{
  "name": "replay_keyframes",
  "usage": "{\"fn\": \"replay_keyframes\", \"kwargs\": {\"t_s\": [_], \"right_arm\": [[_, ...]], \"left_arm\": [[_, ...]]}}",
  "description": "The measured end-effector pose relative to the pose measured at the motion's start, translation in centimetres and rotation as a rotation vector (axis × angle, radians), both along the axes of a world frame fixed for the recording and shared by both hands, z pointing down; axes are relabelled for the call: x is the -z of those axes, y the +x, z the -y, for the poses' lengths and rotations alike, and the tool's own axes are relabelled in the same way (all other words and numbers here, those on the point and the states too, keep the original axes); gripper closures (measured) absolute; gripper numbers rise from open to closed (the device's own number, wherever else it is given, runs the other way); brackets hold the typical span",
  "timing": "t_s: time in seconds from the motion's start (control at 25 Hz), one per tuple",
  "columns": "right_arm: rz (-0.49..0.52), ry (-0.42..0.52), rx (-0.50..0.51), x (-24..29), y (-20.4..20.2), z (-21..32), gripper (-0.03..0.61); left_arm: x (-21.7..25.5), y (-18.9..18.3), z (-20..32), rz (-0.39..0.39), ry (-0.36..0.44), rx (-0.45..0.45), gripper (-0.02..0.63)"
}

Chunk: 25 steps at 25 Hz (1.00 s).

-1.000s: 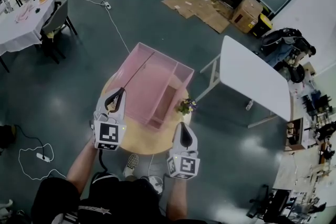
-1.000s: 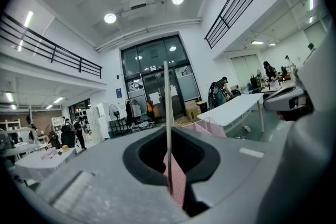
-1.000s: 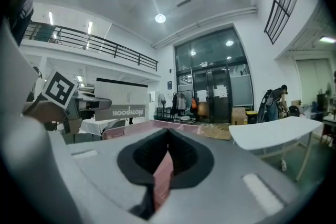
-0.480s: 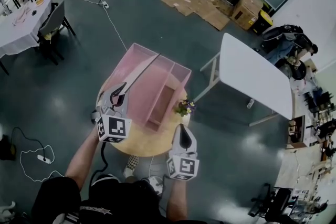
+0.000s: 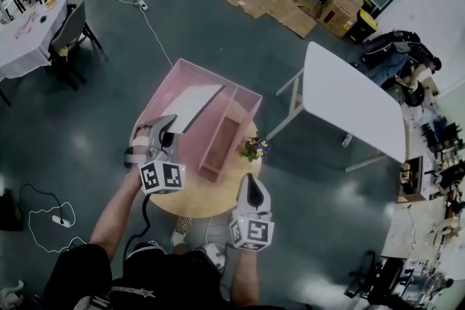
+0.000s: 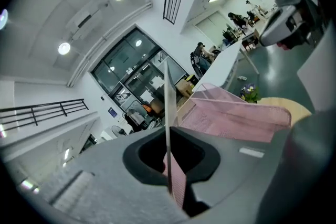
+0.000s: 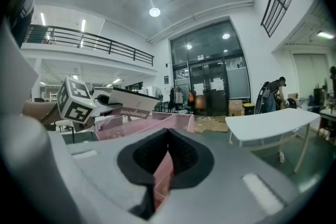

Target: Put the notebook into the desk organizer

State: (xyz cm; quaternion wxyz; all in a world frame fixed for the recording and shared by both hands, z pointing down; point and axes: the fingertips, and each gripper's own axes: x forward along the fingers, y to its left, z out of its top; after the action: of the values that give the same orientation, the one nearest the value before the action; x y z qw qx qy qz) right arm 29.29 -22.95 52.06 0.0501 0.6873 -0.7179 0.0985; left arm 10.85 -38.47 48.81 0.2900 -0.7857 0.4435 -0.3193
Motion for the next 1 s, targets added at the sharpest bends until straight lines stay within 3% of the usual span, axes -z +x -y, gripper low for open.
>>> {"fn": "replay_keyframes", "kwargs": {"t_s": [0.32, 1.0], "right_arm": [[-0.002, -0.013, -0.002, -0.8, 0.6, 0.2, 0.574], [0.010, -0.035, -0.008, -2.2, 0.9, 0.5, 0.574]], "left_arm": [[-2.2, 1.0, 0.8, 0.153, 0.024, -0.014, 0.595], [-6.0, 2.6, 0.4, 0.414, 0.018, -0.184, 0.592]]}}
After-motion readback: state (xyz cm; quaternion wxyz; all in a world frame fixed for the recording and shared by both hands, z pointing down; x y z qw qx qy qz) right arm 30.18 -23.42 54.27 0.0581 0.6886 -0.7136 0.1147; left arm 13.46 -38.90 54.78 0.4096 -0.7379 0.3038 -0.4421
